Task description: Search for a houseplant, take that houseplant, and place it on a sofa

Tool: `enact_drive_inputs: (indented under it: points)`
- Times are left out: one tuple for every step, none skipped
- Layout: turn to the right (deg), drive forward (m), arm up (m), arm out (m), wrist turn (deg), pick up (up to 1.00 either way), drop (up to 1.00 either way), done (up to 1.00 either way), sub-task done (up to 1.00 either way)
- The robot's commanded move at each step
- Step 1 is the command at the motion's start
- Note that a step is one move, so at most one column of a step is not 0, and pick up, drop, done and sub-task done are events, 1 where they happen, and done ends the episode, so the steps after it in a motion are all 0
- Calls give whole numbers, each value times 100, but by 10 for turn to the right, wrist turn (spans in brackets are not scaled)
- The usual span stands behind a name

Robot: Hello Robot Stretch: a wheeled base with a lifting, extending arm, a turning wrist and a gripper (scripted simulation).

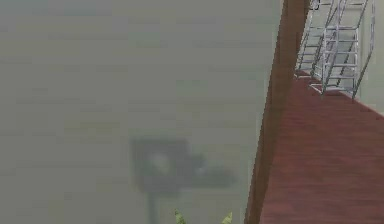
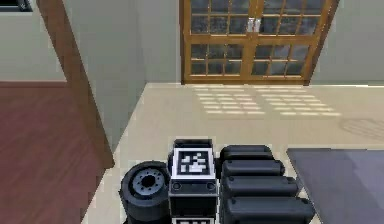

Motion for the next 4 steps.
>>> enact_drive_inputs:
  points:
    - [-450,0,0,0,0,0,0,0,0]
    - [-330,0,0,0,0,0,0,0,0]
    - [0,60,0,0,0,0,0,0,0]
    - [-450,0,0,0,0,0,0,0,0]
